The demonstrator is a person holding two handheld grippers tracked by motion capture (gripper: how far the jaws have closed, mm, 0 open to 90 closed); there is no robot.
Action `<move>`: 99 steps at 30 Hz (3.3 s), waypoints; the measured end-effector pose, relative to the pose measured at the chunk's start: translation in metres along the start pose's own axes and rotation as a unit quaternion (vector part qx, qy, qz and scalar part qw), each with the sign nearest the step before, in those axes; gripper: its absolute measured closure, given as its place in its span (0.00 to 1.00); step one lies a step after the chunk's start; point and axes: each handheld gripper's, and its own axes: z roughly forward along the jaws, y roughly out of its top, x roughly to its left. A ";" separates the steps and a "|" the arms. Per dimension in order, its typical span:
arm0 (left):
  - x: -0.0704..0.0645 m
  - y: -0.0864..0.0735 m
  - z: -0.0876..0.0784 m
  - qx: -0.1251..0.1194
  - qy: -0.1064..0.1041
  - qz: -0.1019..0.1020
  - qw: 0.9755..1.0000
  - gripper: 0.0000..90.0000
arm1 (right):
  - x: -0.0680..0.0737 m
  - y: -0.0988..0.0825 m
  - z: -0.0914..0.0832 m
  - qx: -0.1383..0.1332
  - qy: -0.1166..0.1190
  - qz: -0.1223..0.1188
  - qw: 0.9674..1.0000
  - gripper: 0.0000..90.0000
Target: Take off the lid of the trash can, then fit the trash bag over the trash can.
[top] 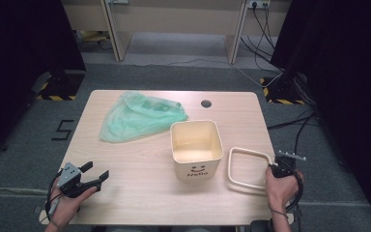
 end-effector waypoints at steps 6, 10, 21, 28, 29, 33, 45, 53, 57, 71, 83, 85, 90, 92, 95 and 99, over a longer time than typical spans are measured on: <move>0.000 0.000 0.000 0.000 0.000 0.000 1.000 0.24 | 0.001 -0.001 0.001 -0.001 0.001 0.002 1.000 0.91; 0.000 0.000 0.000 0.000 0.000 0.000 1.000 0.24 | 0.000 -0.003 0.002 0.001 0.002 0.001 1.000 0.91; 0.000 0.000 0.000 0.000 0.000 0.000 1.000 0.24 | 0.000 -0.004 0.003 0.007 0.003 0.004 1.000 0.89; 0.000 0.000 0.000 0.000 0.000 0.000 1.000 0.24 | -0.001 -0.004 0.003 0.007 0.003 0.008 1.000 0.83; 0.000 0.000 0.000 0.000 0.000 0.000 1.000 0.24 | -0.001 -0.003 0.003 0.004 0.004 0.008 1.000 0.81; 0.000 0.000 0.001 0.000 0.000 0.000 1.000 0.24 | -0.002 -0.002 0.001 -0.004 0.004 0.010 1.000 0.75; -0.001 0.001 0.005 0.003 -0.001 0.000 1.000 0.24 | 0.000 0.005 -0.011 -0.042 0.014 0.006 0.999 0.64; 0.000 0.000 0.003 0.000 -0.001 0.000 1.000 0.24 | -0.002 0.005 -0.016 -0.050 0.016 0.008 0.999 0.64; -0.001 0.002 0.002 -0.002 -0.002 0.001 1.000 0.24 | 0.000 0.004 -0.017 -0.053 0.018 0.005 0.998 0.64; 0.001 0.040 0.033 -0.010 -0.007 0.049 0.999 0.24 | 0.007 0.013 -0.023 -0.062 0.028 -0.009 0.998 0.63; 0.016 0.063 0.111 0.045 -0.025 0.078 0.996 0.24 | 0.013 0.015 -0.025 -0.068 0.034 -0.015 0.997 0.63; 0.019 0.064 0.123 0.060 -0.023 0.087 0.994 0.24 | 0.013 0.015 -0.026 -0.068 0.034 -0.015 0.997 0.63; 0.024 0.066 0.148 0.092 -0.021 0.107 0.990 0.24 | 0.011 0.016 -0.027 -0.067 0.034 -0.015 0.997 0.63; 0.026 0.065 0.158 0.109 -0.026 0.107 0.988 0.25 | 0.011 0.016 -0.027 -0.067 0.034 -0.017 0.997 0.62; 0.027 0.065 0.167 0.120 -0.026 0.109 0.986 0.26 | 0.011 0.017 -0.027 -0.067 0.034 -0.018 0.997 0.62; 0.026 0.068 0.176 0.122 -0.025 0.107 0.987 0.28 | 0.012 0.019 -0.027 -0.066 0.034 -0.021 0.997 0.62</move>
